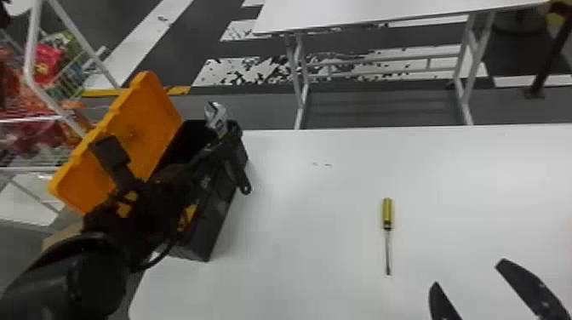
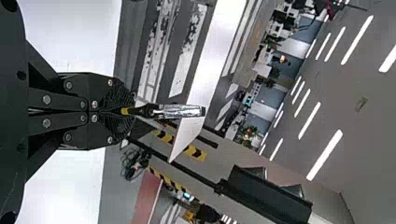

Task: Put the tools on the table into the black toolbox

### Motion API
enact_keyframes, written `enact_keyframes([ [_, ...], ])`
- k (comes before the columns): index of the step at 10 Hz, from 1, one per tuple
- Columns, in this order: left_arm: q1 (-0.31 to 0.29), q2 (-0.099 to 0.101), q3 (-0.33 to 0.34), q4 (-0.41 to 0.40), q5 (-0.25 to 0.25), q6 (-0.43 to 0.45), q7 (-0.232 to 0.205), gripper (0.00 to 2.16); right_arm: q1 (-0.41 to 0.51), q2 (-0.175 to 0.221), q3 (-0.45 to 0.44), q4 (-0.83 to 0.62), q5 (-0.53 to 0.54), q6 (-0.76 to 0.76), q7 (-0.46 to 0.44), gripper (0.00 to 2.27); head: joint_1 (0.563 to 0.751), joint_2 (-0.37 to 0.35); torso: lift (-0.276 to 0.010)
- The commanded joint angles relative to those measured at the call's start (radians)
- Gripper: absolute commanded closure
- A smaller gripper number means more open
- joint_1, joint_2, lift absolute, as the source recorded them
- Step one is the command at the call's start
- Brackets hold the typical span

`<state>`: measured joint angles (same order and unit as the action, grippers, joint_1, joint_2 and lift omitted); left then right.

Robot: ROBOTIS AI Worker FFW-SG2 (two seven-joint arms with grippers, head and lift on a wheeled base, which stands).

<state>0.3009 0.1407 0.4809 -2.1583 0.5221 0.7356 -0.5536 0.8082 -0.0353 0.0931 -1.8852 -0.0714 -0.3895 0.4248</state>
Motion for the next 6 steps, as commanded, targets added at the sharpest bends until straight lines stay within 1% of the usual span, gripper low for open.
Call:
enact_keyframes([
  [1, -0.019, 0.013, 0.025, 0.000, -0.071, -0.003, 0.003, 2.13, 0.000, 0.000, -0.001, 0.003, -0.007, -0.010, 0.000, 0.05, 0.695, 0.304, -0.075],
  [2, -0.034, 0.016, 0.054, 0.005, -0.099, -0.006, 0.006, 2.13, -0.001, 0.000, -0.003, 0.006, -0.007, -0.013, 0.000, 0.05, 0.695, 0.324, -0.075],
  [3, -0.048, 0.016, 0.076, 0.018, -0.139, -0.012, 0.009, 2.13, 0.000, 0.000, -0.004, 0.009, -0.010, -0.031, 0.000, 0.05, 0.695, 0.350, -0.075],
  [4, -0.051, 0.016, 0.082, 0.026, -0.209, -0.052, 0.023, 2.13, -0.001, 0.000, -0.006, 0.012, -0.015, -0.034, 0.000, 0.05, 0.695, 0.350, -0.075],
  [5, -0.051, 0.016, 0.094, 0.044, -0.240, -0.083, 0.047, 2.13, 0.000, 0.000, -0.006, 0.014, -0.016, -0.034, 0.000, 0.05, 0.695, 0.350, -0.075],
  [6, -0.052, 0.014, 0.099, 0.066, -0.283, -0.110, 0.053, 2.13, 0.000, 0.000, -0.006, 0.017, -0.018, -0.047, 0.000, 0.05, 0.695, 0.350, -0.075],
])
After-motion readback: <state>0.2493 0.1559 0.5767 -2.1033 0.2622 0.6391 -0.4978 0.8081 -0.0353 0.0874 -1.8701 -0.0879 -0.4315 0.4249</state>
